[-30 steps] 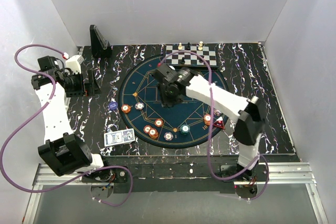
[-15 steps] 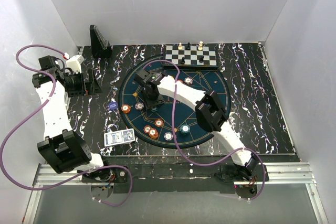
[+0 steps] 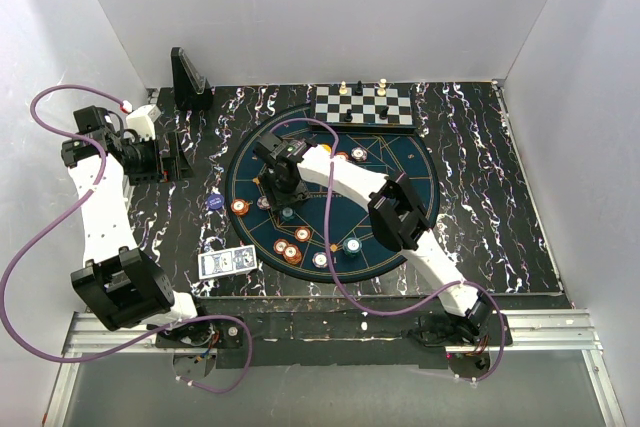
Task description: Distribute texas hold em gaming equipment
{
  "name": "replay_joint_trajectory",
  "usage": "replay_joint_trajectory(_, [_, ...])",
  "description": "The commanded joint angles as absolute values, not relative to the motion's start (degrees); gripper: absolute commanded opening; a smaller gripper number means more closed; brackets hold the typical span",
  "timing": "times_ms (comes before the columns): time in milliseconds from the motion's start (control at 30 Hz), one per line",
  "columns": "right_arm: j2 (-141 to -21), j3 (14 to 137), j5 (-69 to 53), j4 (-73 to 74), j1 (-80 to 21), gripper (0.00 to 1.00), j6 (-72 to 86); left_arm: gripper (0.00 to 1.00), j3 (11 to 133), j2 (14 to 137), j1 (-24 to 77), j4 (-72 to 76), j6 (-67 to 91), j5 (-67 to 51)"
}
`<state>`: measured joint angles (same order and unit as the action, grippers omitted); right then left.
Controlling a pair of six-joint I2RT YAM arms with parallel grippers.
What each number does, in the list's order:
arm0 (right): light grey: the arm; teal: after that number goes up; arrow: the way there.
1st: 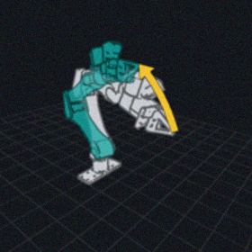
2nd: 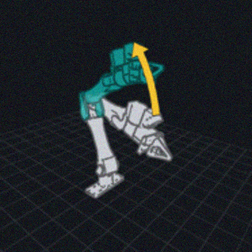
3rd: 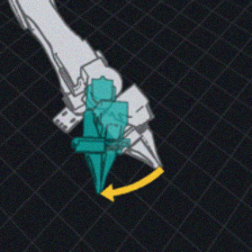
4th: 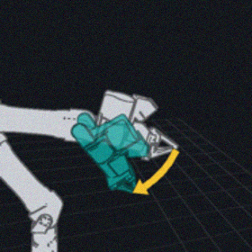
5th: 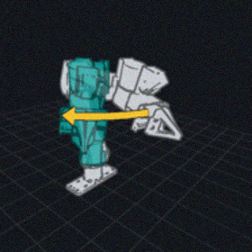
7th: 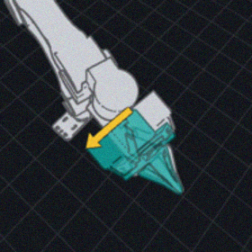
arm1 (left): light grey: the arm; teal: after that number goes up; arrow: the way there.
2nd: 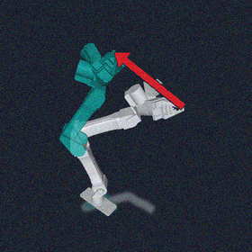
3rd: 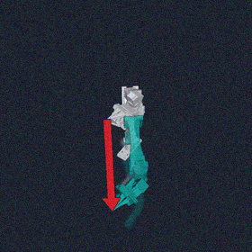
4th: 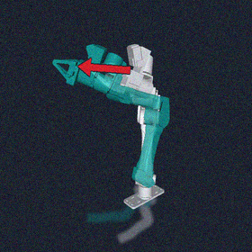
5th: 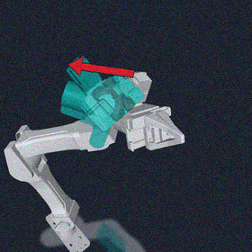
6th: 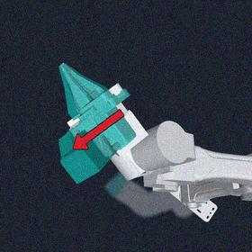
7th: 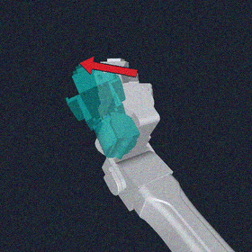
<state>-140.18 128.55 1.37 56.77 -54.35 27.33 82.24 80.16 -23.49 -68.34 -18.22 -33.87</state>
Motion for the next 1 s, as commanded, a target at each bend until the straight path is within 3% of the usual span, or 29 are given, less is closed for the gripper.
replay_joint_trajectory(0, [-139.4,128.8,-1.8,54.2,-54.3,0.74,26.5,1.0,83.1,78.6,-23.7,-68.3,-19.1,-34.4])
replay_joint_trajectory(167, [-136.6,128.2,-0.4,53.3,-54.3,0.85,25.1,1.0,83.1,78.4,-23.7,-68.6,-19.2,-33.9])
replay_joint_trajectory(400, [-125.9,123.7,5.1,54.9,-54.2,0.86,24.5,1.0,83.5,78.0,-23.7,-69.0,-19.1,-34.2])
replay_joint_trajectory(733, [-108.0,98.0,14.1,58.8,-54.3,0.89,30.3,1.0,84.3,78.1,-23.7,-69.3,-19.3,-35.6])
replay_joint_trajectory(967, [-100.9,84.3,13.5,54.2,-54.3,0.91,34.4,1.0,84.1,78.9,-23.7,-70.4,-19.6,-37.1])
